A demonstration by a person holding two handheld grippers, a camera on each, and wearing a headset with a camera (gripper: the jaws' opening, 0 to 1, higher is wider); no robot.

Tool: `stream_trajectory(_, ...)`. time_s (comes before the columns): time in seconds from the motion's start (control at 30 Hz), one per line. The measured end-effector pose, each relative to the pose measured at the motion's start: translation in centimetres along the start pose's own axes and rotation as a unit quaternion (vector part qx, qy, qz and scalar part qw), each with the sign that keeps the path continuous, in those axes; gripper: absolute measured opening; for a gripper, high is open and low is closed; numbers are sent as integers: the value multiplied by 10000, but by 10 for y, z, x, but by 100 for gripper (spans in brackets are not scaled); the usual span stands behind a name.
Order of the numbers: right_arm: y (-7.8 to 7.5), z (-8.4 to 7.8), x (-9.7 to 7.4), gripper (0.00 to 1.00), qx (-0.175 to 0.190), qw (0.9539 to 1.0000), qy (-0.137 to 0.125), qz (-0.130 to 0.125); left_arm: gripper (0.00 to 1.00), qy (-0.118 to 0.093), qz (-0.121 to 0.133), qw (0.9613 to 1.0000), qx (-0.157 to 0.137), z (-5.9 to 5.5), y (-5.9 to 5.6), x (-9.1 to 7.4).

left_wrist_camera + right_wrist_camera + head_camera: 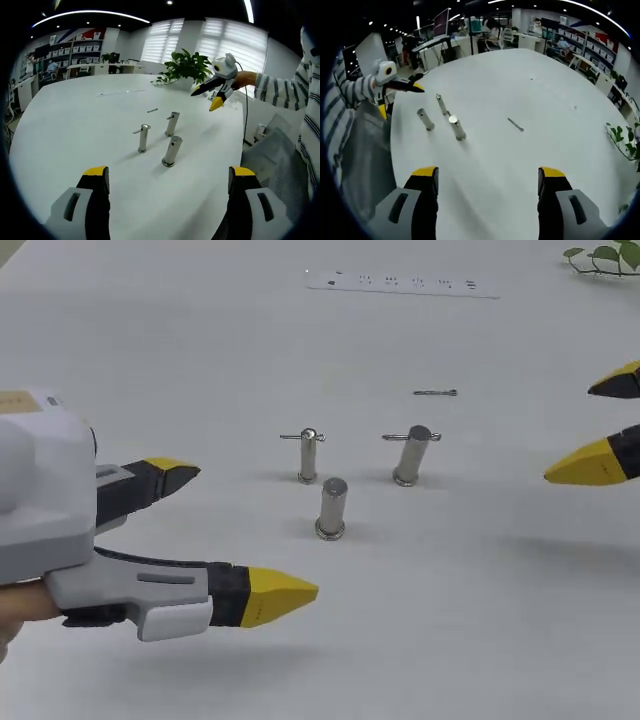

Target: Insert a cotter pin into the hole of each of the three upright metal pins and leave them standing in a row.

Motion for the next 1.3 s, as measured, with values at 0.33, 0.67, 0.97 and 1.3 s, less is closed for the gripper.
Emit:
stream_trajectory(0.33,-18,22,26,81,-439,9982,289,281,99,7,30,10000,62,3,3,-5)
stream_trajectory(0.67,-39,45,54,78,-1072,9903,593,660,99,61,6,10000,25,-1,2,-4)
stream_trajectory(0.97,-49,50,80,69,-1685,9752,1082,941,99,116,-94,9999,70,-2,-2,3)
stream_trajectory(1.3,-59,52,111,53,-1718,9690,1406,1087,95,97,-160,9998,-50,1,-15,14)
Point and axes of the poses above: the centre of the closed fingertips' face, and the gripper's own axes: x roughly forward along the fingers, y roughly to its left, z roughly out of its top, the point moved 1 cm from there along -x, roughly backward along the fingers, and after that the axes turned 1 degree about -z, right-handed, at the moved point
